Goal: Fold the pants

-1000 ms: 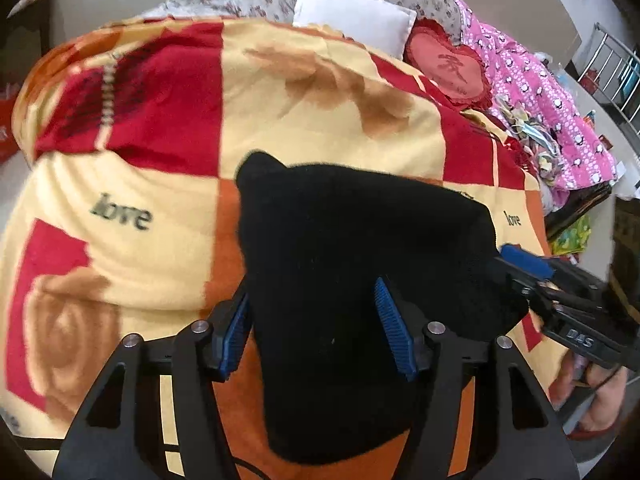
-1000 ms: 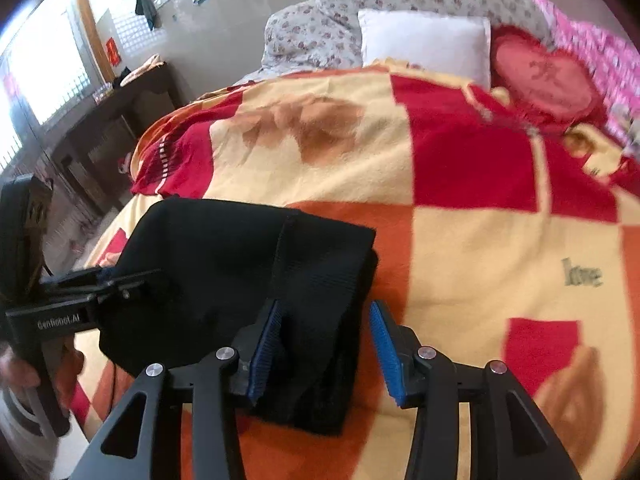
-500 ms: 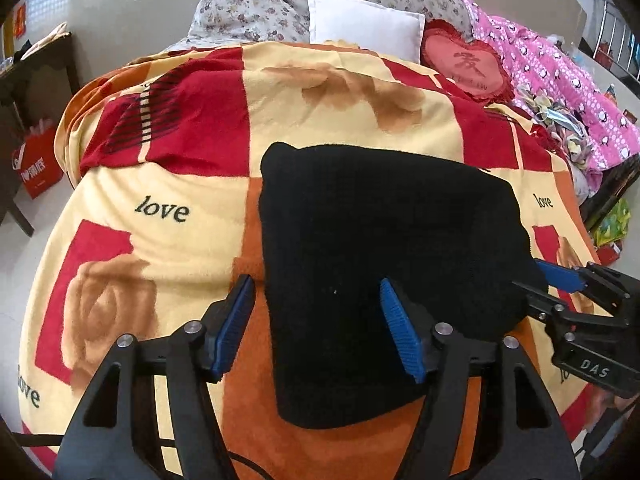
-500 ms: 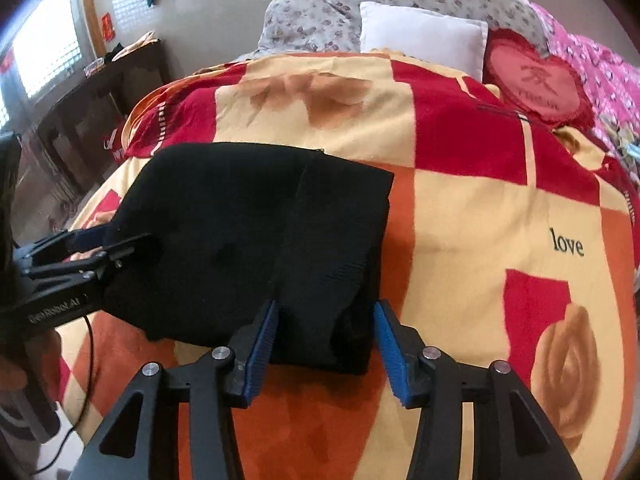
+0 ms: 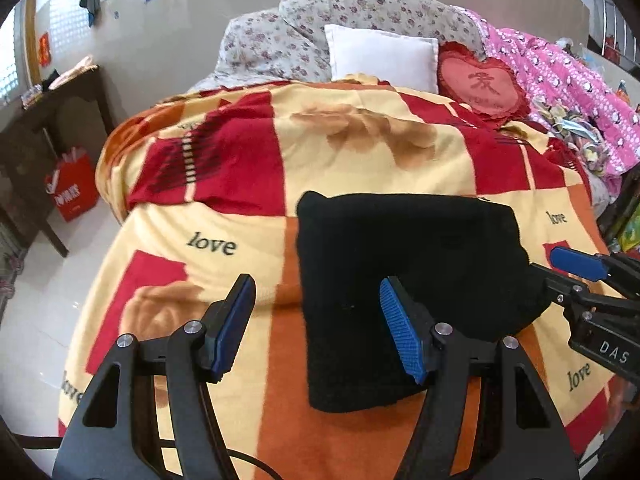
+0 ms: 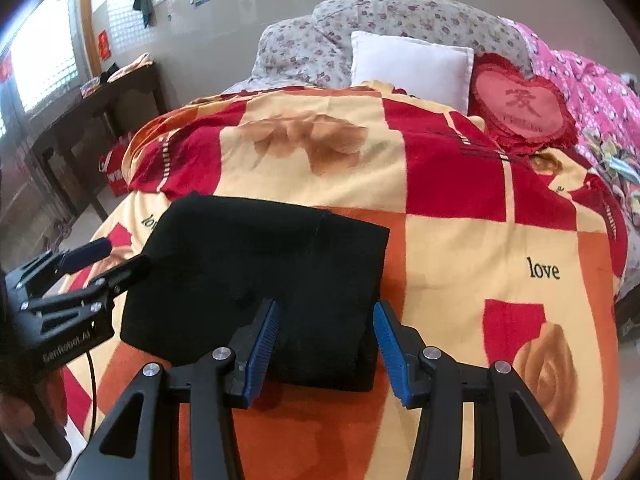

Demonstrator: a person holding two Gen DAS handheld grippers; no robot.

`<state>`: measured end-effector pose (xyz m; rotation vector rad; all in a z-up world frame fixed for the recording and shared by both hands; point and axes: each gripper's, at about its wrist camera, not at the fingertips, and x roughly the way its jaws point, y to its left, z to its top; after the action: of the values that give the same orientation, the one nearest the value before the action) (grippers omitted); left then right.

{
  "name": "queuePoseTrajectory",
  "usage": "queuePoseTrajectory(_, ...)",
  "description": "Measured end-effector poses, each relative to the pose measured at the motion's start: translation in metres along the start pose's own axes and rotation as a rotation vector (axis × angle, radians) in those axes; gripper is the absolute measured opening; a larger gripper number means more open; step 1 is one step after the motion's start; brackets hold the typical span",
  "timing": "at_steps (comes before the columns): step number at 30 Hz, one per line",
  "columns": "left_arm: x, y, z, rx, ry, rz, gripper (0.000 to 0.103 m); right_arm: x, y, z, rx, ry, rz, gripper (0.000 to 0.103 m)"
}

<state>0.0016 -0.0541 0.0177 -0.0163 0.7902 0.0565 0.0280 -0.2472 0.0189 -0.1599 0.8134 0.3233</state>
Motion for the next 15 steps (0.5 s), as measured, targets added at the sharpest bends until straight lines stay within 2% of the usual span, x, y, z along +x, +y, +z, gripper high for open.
queuePoseTrajectory(9,-0.0031,-0.0050,-0.0066,0.015,0.000,0.026,0.065,0.0046,0.0005,-0.0016,0.013,0.015,-0.007,0.048)
queuePoseTrajectory(15,-0.0006,-0.0016,-0.0083,-0.014,0.011,0.002,0.065,0.0078,0.0007,-0.0022,0.013,0.027,-0.010,0.048)
